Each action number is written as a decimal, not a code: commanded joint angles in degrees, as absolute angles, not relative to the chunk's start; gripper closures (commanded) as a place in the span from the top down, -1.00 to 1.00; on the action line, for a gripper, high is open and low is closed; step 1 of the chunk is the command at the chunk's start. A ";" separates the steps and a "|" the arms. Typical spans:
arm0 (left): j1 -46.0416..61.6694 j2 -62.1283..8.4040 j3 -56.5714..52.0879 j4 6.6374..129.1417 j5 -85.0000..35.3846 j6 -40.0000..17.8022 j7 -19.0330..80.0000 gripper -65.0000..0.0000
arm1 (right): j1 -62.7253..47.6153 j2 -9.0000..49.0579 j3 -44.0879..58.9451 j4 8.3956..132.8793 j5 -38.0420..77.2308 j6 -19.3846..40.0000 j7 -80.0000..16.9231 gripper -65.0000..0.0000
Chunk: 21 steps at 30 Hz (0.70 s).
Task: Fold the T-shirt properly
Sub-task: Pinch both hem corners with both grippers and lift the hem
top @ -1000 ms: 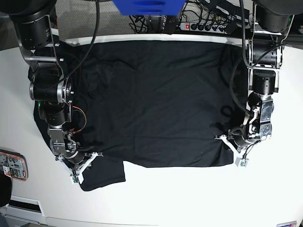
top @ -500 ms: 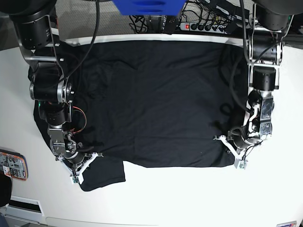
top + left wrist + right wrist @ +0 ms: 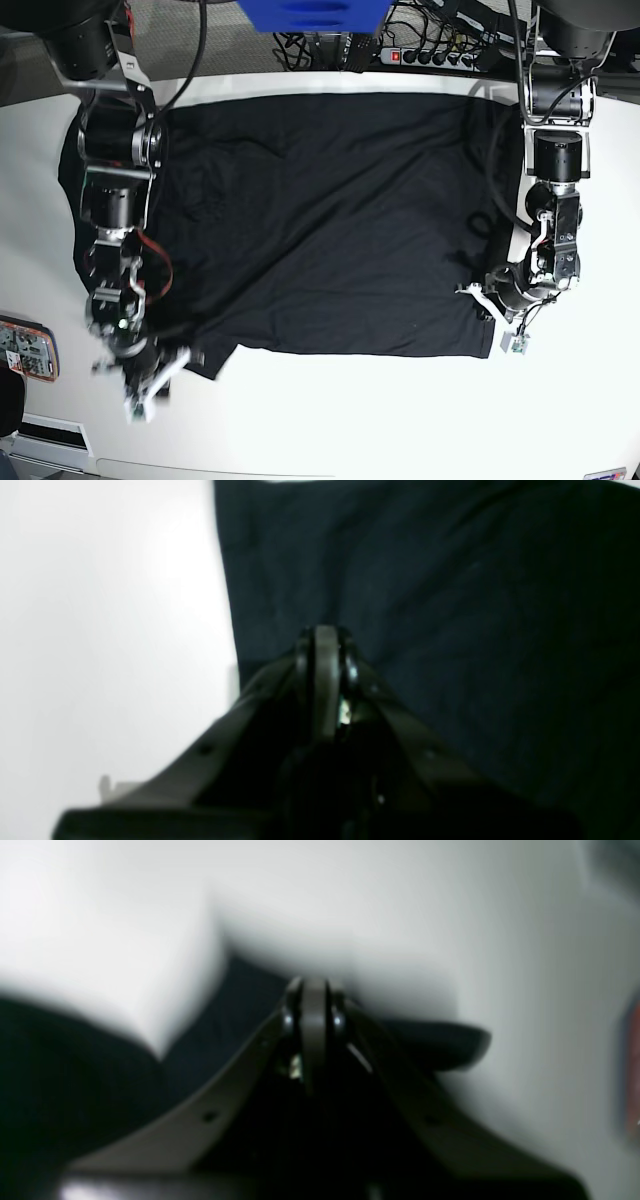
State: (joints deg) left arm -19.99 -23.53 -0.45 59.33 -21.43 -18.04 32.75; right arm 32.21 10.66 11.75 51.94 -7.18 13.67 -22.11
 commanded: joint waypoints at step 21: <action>-13.41 -25.71 -0.66 73.10 -22.02 -12.26 31.87 -1.00 | 25.36 11.30 12.00 54.46 -7.16 13.49 -27.56 -1.00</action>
State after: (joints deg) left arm -12.03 -24.80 -0.32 72.20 -21.91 -12.23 32.99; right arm 24.12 10.70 11.90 53.47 -7.49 13.56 -28.62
